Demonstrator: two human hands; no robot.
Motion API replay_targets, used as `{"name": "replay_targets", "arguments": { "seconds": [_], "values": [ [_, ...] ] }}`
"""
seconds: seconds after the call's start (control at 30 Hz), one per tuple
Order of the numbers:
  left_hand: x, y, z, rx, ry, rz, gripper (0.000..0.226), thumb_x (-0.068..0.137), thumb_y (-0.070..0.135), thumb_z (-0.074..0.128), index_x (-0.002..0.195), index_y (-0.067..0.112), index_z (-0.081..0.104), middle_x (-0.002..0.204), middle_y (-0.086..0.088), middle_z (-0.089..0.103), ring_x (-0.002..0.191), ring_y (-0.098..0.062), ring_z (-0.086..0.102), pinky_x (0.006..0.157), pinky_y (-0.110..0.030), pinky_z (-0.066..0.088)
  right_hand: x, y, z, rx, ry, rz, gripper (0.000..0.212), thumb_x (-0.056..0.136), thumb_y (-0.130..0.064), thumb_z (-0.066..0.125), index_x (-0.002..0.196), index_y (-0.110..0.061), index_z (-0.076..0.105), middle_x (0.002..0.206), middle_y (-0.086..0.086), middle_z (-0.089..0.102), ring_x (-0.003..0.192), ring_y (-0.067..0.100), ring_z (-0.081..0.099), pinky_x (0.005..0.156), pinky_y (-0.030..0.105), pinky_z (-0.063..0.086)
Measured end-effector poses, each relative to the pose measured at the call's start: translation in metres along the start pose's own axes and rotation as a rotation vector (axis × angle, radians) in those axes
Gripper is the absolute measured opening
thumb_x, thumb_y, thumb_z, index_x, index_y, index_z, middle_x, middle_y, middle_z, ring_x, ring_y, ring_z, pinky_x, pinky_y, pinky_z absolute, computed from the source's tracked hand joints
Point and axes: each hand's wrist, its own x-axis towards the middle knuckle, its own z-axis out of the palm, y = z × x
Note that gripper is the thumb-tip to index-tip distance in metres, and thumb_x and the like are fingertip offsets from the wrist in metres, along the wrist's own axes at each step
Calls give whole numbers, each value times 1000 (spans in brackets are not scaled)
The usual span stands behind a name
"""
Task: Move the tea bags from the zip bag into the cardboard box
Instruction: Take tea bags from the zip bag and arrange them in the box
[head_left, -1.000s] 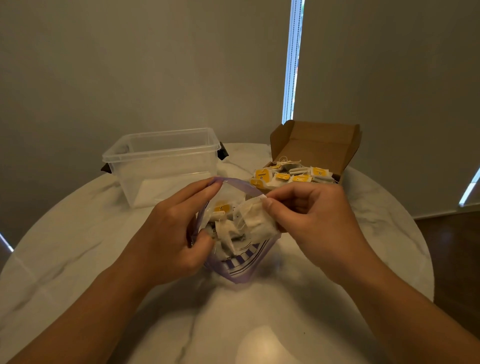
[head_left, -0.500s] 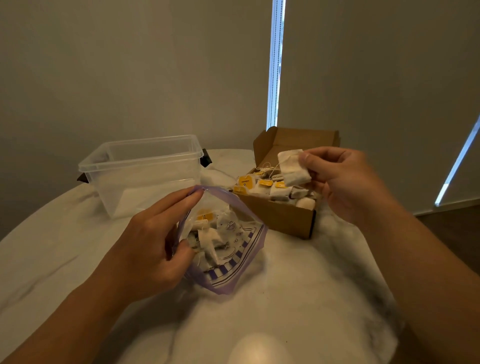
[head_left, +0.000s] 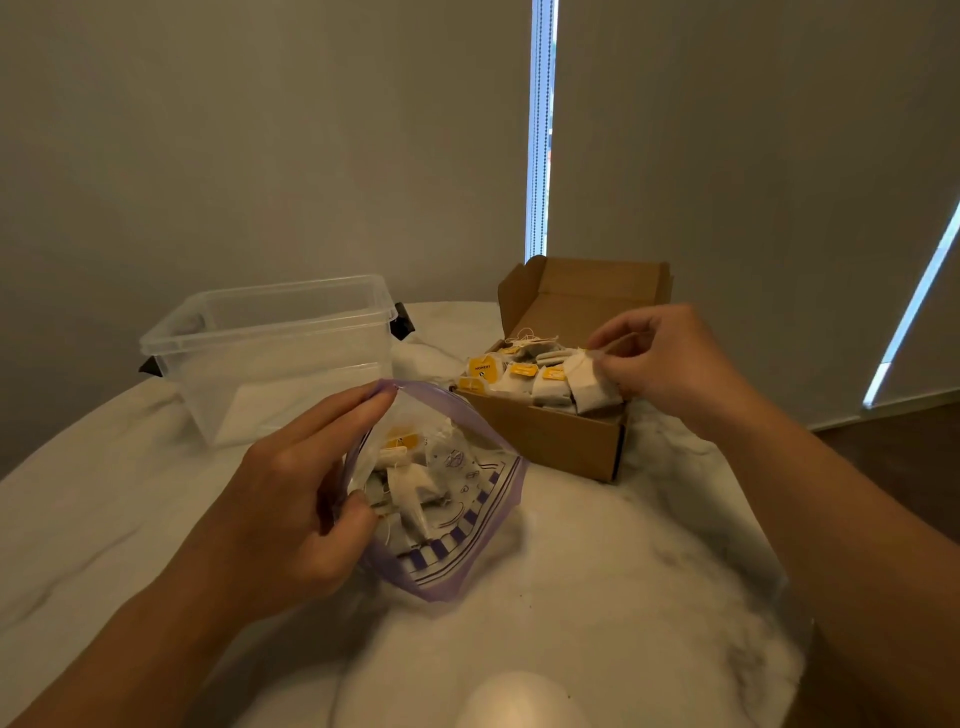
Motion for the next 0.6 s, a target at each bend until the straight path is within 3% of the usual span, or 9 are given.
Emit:
{"name": "replay_targets", "arguments": {
  "seconds": [0.13, 0.3, 0.5, 0.6],
  "values": [
    [0, 1, 1, 8, 2, 4, 67, 78, 27, 48, 141, 4, 51, 139, -2, 55, 93, 18, 53, 71, 6, 36, -2, 2, -1, -241, 0, -84, 13, 77, -20, 79, 80, -29, 71, 76, -5, 70, 72, 7, 65, 60, 25, 51],
    [0, 2, 2, 6, -2, 8, 67, 78, 27, 48, 141, 4, 51, 138, -3, 55, 94, 19, 52, 70, 6, 36, -3, 4, 2, -360, -11, -105, 13, 75, -24, 82, 84, -26, 73, 77, -8, 68, 71, 3, 60, 55, 18, 42],
    [0, 3, 1, 20, 0, 21, 66, 79, 28, 48, 141, 4, 51, 138, -1, 54, 90, 16, 55, 66, 5, 38, -9, 1, 2, -399, 51, -129, 9, 81, -26, 76, 90, -25, 74, 82, -6, 67, 76, 10, 59, 62, 24, 45],
    [-1, 2, 0, 28, -8, 19, 67, 80, 30, 48, 143, 7, 49, 141, 1, 52, 82, 12, 56, 62, 2, 40, -24, -15, 1, -322, 105, -202, 8, 83, -23, 75, 90, -25, 74, 78, -10, 65, 67, 3, 56, 60, 19, 40]
  ]
}}
